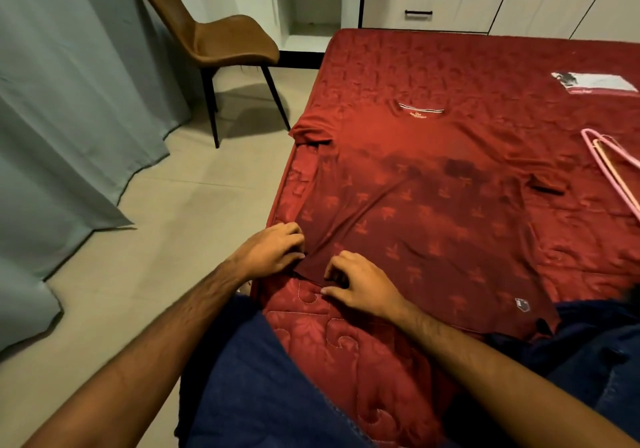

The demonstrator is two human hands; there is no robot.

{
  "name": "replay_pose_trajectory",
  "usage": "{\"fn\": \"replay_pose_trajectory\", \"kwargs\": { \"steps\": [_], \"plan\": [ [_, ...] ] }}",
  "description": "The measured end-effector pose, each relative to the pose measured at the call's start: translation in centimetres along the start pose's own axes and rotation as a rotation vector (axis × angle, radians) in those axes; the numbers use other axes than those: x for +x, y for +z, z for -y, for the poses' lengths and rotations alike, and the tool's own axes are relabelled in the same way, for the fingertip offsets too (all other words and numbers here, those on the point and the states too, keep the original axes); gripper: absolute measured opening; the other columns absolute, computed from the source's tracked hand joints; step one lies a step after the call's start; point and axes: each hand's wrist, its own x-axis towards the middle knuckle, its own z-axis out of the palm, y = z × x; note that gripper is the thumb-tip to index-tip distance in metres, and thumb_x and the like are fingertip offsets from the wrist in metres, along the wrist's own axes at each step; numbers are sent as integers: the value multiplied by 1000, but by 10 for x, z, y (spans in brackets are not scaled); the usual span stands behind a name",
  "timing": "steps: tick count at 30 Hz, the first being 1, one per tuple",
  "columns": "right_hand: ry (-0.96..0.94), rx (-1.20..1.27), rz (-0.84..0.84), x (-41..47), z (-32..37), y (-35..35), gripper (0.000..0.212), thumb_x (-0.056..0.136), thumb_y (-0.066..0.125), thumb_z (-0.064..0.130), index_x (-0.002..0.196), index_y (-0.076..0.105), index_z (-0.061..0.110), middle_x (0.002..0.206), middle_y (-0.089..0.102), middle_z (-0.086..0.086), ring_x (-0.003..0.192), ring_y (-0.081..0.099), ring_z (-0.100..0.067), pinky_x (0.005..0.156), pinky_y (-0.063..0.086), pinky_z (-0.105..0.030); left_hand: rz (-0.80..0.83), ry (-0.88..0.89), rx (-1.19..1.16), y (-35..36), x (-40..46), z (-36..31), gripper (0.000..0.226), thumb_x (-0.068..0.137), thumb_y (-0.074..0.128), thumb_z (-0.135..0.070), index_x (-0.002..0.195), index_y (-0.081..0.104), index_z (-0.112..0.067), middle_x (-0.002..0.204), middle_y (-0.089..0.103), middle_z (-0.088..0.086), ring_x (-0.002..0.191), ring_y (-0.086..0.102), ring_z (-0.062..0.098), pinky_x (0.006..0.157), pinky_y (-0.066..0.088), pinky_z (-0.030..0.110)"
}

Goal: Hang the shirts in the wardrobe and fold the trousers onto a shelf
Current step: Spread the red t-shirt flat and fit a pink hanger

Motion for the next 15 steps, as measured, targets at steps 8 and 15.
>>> {"fn": "replay_pose_trajectory", "kwargs": {
  "steps": [8,15],
  "plan": [
    [9,-108,-99,-8,6,8,17,86,61,46,91,60,30,93,56,11,94,55,-15,82,49,-36,57,188,357,1,-9,-11,42,93,46,-59,115,55,-24,119,57,1,94,59,21,73,52,37],
    [192,221,-203,-6,14,3,7,88,57,34,85,54,29,89,58,12,80,57,-6,78,51,-40,-92,-39,58,-1,-7,-24,20,97,45,-45,96,53,-27,95,58,-10,88,59,15,74,46,38]
  ]
}}
